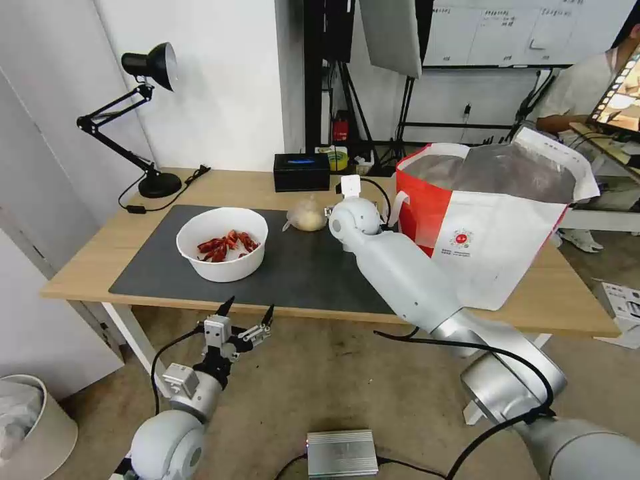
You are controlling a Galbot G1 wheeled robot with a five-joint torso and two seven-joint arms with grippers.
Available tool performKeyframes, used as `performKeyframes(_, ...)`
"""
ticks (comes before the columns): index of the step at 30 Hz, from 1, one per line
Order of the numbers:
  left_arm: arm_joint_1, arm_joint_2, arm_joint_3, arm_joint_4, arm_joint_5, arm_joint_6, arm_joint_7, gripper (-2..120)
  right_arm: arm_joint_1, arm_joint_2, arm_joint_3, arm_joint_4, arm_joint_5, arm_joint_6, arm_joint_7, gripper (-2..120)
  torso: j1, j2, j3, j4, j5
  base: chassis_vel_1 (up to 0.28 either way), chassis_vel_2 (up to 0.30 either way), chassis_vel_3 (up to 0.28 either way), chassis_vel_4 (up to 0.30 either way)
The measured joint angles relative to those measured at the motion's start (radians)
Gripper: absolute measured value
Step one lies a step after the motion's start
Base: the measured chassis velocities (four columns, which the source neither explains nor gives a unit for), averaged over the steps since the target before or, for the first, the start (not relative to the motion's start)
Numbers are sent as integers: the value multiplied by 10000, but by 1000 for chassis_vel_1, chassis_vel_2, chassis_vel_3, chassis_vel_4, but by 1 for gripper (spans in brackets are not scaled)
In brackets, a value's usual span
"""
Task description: Pick up the trash from the table and place it into the takeout bag.
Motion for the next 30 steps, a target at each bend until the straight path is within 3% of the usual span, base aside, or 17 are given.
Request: performKeyframes(30, -37, -15, 77, -117, -22, 6, -18, 100, 695, 158, 562, -1559, 83, -264, -1549, 100, 0, 0, 0, 0, 0, 0, 0, 0, 0)
